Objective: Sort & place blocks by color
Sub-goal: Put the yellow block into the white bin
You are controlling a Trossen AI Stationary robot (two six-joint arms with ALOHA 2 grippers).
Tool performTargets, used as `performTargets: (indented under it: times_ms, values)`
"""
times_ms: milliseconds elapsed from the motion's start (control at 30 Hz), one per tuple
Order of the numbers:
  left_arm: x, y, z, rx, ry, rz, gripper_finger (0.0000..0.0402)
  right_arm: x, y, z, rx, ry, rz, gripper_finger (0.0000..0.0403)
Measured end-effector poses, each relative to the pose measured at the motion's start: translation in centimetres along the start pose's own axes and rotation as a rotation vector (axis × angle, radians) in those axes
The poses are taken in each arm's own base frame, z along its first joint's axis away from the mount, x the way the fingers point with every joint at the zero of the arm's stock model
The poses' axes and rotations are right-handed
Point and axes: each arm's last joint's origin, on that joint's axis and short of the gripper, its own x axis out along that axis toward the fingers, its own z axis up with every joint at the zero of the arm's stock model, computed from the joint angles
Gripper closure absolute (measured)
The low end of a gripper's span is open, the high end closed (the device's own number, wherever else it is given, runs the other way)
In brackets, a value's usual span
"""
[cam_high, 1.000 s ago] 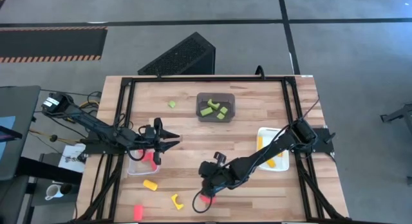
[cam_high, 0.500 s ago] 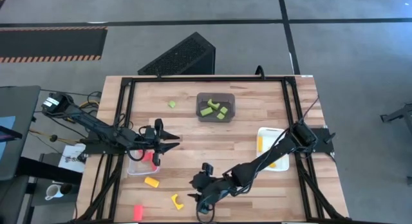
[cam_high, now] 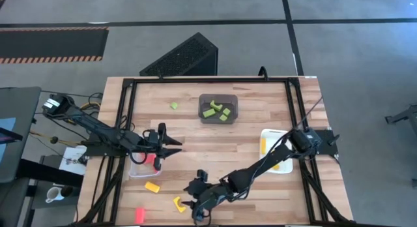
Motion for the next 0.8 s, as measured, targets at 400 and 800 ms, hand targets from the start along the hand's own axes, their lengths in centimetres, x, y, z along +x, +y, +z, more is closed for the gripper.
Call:
performTargets:
  times_ms: [400,800]
  values:
    - [-0.1,-0.1,-0.1,0.004,0.023,-0.051,0.0304,4.3,1.9,0.4,-0.028,0.123,-0.057,0.0148]
    - [-0.1,-0.1,-0.3,0.013,0.045,-0.049,0.0304,5.9,1.4,-1.8,0.009,0.214,-0.057,0.0148]
